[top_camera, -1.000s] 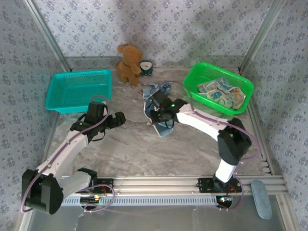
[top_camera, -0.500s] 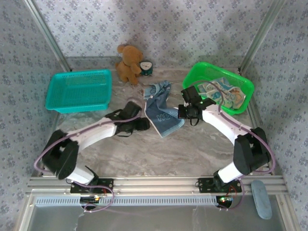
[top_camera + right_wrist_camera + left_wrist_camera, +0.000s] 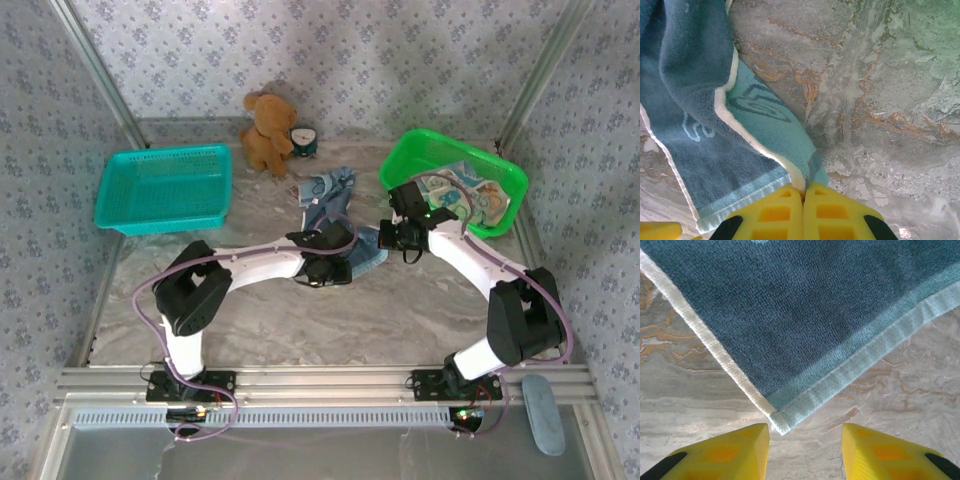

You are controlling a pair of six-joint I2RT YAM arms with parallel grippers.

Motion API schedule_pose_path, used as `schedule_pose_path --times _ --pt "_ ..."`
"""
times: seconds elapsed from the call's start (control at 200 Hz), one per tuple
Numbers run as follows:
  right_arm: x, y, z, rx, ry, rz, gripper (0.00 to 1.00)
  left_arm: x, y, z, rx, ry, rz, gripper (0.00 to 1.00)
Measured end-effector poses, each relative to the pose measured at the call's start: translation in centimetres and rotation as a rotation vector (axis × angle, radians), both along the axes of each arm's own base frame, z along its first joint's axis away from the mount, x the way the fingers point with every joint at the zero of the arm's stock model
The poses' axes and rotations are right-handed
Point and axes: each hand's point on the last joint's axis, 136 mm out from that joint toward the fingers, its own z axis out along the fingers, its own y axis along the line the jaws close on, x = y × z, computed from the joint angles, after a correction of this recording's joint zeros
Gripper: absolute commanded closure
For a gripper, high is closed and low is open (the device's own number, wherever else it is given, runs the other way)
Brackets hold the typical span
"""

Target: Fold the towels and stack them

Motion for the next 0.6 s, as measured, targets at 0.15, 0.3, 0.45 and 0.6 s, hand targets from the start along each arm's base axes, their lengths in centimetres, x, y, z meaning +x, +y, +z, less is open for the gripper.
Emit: schedule_pose_path --times 0.15,0.3,0.45,0.6 --pt "-0.3 -0.1 -0.3 0.0 0.001 0.0 1.0 0.0 0.4 -1.8 0.063 0.035 0.014 0.55" --pt "-0.4 -0.2 0.1 0.007 -0.016 0.0 1.0 0.3 0.3 -1.8 0.084 0.037 0.018 0.57" --pt "-0.6 -0.2 0.0 0.009 -0.013 0.002 1.0 0.6 0.5 -2.4 0.126 0.037 0.028 0.73" --pt "-0.6 -0.2 0.1 0.014 -0.016 0.003 1.0 0.7 1.1 -2.5 0.155 0.034 0.036 1.0"
